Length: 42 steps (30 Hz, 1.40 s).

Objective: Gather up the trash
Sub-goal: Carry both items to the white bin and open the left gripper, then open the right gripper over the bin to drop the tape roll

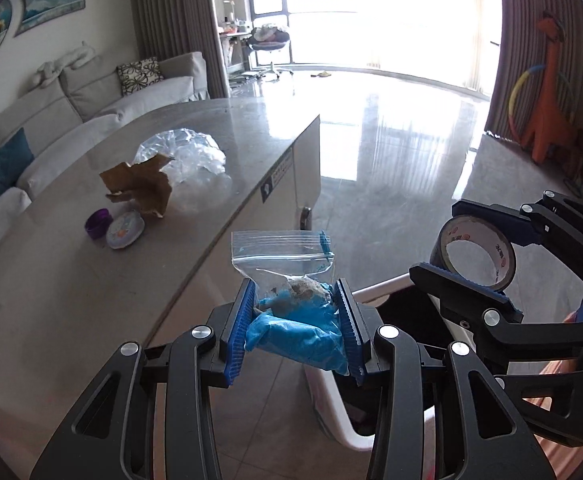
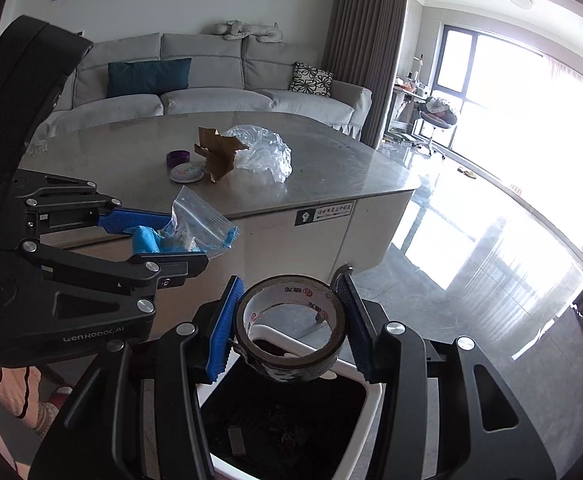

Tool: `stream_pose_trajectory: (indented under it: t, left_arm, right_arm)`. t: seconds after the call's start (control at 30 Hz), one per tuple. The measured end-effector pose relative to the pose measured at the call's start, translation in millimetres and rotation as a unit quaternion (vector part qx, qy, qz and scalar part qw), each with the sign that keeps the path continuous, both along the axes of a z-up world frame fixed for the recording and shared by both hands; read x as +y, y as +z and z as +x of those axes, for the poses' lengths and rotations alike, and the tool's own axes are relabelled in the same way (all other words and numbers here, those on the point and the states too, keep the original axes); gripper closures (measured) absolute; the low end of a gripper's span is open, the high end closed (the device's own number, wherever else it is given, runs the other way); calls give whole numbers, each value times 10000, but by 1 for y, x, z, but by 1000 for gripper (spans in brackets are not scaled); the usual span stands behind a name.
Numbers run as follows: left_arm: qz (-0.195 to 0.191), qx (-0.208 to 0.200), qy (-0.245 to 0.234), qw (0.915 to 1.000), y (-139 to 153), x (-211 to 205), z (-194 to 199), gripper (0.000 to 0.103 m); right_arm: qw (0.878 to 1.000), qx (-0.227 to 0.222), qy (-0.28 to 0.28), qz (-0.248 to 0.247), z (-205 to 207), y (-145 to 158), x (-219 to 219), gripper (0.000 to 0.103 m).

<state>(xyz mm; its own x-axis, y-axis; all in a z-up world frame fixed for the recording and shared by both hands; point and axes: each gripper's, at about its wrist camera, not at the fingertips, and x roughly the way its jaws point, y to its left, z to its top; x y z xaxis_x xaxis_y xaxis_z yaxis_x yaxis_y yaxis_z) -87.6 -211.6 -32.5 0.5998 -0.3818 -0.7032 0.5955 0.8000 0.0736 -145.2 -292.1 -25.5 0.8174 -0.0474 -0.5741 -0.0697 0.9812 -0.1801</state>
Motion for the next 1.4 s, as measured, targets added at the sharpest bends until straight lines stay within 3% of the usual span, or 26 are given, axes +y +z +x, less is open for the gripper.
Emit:
stream_pose_trajectory:
  t: [0.23, 0.5, 0.57, 0.63, 0.73, 0.93, 1.4]
  left_arm:
    - [12, 189, -448, 9988, -16, -47, -23, 61]
    - [149, 509, -682, 9963, -31, -71, -31, 59]
    - [278, 511, -573, 9967, -34, -73, -31, 44]
    - [422, 416, -356, 9976, -35, -70, -27, 14]
    - [308, 465, -321, 9979, -33, -62, -24, 7]
    - [313, 207, -255, 9990, -24, -57, -29, 6]
    - [252, 13, -99, 9996, -11, -35, -20, 4]
  right_arm:
    - [9989, 109, -466, 13, -25, -11, -39, 53]
    - [9969, 229, -756, 49, -33, -23, -61, 53]
    - [9965, 260, -792, 46, -35, -26, -65, 53]
    - [9960, 278, -847, 50, -37, -28, -68, 53]
    - [9954, 310, -900, 67, -38, -30, -72, 53]
    - [9960, 296, -841, 77, -39, -30, -69, 53]
    - [9977, 253, -603, 198, -32, -21, -59, 53]
